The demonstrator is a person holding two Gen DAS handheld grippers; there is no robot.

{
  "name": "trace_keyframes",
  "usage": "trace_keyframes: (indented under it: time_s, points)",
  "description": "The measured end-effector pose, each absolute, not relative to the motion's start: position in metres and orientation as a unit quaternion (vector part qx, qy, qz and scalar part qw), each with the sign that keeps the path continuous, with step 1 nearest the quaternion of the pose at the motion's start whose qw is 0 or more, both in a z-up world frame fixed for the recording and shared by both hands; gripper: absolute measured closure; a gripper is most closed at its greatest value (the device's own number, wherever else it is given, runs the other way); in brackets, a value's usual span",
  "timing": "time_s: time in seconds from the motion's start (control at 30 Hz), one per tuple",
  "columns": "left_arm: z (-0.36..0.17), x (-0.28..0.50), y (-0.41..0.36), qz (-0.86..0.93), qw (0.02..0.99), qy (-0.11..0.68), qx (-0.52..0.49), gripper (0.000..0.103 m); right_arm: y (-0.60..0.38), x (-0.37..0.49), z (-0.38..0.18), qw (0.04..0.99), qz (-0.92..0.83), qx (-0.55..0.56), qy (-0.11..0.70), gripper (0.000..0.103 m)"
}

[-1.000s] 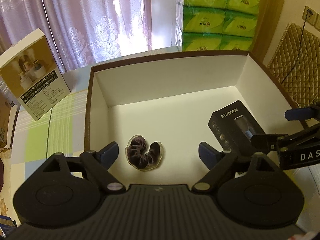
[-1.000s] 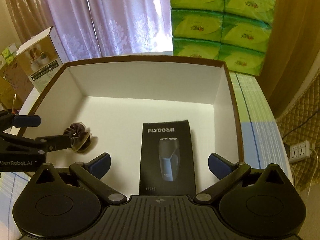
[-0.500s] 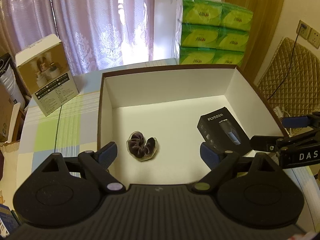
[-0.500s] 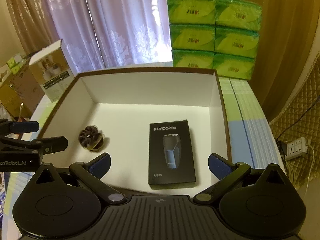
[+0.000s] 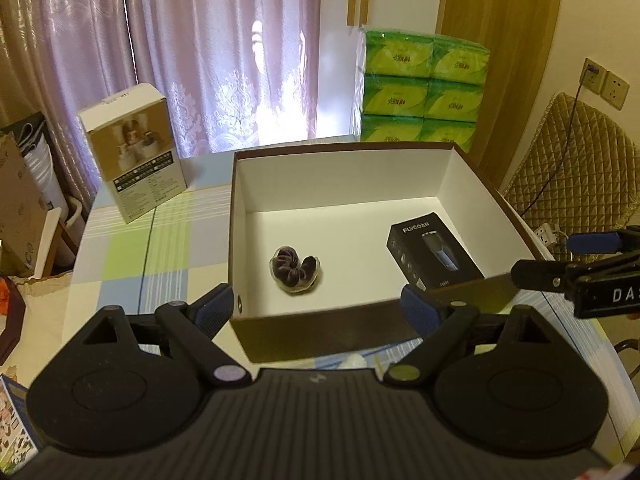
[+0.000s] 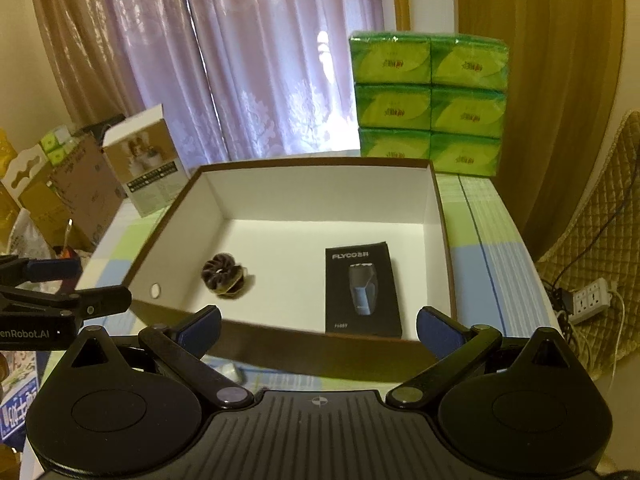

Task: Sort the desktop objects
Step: 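Withdraw both tools from the brown box back toward the remaining items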

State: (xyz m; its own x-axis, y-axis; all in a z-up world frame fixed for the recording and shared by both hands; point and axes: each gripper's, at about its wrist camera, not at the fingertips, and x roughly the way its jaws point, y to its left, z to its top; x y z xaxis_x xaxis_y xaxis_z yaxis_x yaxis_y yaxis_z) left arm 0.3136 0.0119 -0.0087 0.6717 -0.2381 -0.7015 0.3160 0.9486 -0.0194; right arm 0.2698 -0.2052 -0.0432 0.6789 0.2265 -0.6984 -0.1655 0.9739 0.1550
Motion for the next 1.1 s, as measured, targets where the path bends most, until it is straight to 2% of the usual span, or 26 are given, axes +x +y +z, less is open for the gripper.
trace_keyframes:
  time_s: [0.63, 1.1]
  points:
    - [-0.018, 0.215, 0.045, -0.132, 0.913, 0.383, 0.042, 0.015, -0.211, 0.174, -0.054, 0.912, 0.136, 0.041, 0.384, 0.002]
    - [-0.036, 0.178, 0.043, -0.141, 0.906, 0.398, 0.041, 0.015, -0.208, 0.143, -0.084, 0.894, 0.158, 0.04, 0.417, 0.002]
